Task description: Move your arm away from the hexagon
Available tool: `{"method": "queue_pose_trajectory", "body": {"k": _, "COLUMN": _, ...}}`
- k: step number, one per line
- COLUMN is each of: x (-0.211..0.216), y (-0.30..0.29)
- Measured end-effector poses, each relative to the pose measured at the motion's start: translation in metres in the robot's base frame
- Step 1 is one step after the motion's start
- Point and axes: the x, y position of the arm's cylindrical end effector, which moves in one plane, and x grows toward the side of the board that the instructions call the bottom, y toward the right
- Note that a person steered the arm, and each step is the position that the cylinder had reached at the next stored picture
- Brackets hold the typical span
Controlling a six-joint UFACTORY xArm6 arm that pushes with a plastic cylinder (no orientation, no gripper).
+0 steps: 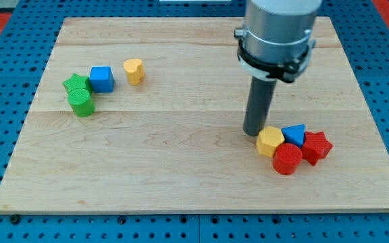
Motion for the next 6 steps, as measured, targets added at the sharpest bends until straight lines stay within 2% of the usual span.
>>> {"method": "queue_pose_trajectory", "body": {"k": 1, "x": 0.016, "y": -0.011}}
{"method": "queue_pose_trajectory", "body": {"k": 2, "x": -0.011, "y": -0.011}}
{"method": "queue_pose_trajectory", "body": {"k": 3, "x": -0.020, "y": -0.009}}
{"method": "queue_pose_trajectory", "body": {"k": 4, "x": -0.037, "y": 0.017}}
{"method": "queue_pose_trajectory", "body": {"k": 6, "x": -0.047, "y": 0.030}}
